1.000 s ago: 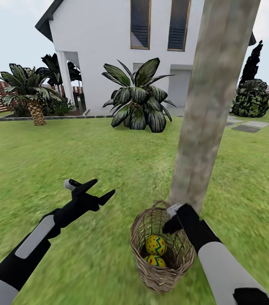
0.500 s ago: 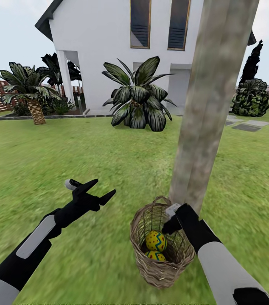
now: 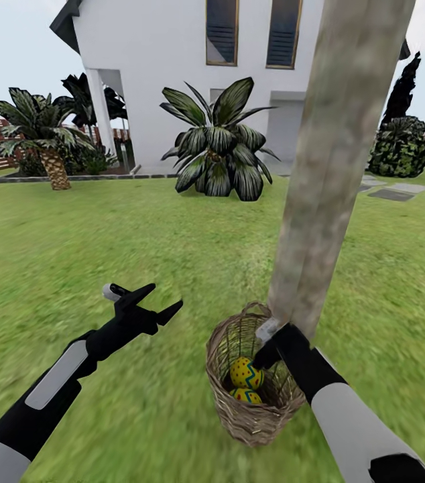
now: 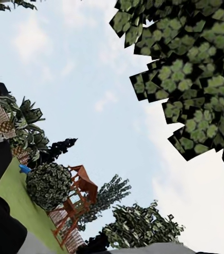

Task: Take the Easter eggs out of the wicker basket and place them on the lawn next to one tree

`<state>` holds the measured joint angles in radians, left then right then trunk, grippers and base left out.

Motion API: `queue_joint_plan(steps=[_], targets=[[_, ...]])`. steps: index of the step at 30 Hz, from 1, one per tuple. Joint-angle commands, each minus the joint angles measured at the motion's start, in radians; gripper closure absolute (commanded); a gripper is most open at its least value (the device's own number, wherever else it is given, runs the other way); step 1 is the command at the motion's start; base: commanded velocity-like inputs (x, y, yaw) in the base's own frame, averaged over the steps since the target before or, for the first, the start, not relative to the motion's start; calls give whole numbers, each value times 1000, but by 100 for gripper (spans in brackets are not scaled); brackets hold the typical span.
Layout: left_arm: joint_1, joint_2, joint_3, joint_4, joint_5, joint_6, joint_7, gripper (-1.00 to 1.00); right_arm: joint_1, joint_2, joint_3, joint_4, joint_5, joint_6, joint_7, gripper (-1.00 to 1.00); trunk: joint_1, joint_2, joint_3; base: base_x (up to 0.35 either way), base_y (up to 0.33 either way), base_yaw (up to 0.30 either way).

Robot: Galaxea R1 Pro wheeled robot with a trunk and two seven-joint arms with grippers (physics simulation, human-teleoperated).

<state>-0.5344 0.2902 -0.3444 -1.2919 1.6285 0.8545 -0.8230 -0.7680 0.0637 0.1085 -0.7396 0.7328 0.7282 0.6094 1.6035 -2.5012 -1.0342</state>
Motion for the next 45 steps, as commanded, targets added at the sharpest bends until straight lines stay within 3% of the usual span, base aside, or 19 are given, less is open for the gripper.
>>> queue_joint_plan(steps=[1, 7, 11, 16, 29, 34, 45], targets=[[-1, 1, -2, 0, 6, 5, -1, -100, -1, 0, 29, -1, 12, 0, 9, -100, 0, -1, -5, 0, 0, 0], [-1, 1, -2, 0, 5, 5, -1, -100, -2, -1, 154, 0, 13, -1, 31, -100, 3, -2, -28, 0, 0, 0], [-1, 1, -2, 0, 5, 5, -1, -100, -4, -1, 184, 0, 15, -1, 111, -100, 5, -3, -44, 0, 0, 0], [-1, 1, -2, 0, 5, 5, -1, -100, -5, -4, 190, -7, 15, -4, 179, -100, 6, -4, -55, 0, 0, 0], [-1, -4, -2, 27, 8, 3, -2, -100, -6, -4, 190, -14, 13, -4, 185, -100, 6, -4, -55, 159, 0, 0], [22, 24, 26, 25, 1, -12, -5, -100, -15, -7, 193, -19, 26, 10, 179, -100, 6, -4, -55, 0, 0, 0], [31, 31, 84, 24, -2, -33, -4, -100, -48, -8, 193, -38, 24, 10, 184, -100, 6, -4, -55, 171, -148, 0]])
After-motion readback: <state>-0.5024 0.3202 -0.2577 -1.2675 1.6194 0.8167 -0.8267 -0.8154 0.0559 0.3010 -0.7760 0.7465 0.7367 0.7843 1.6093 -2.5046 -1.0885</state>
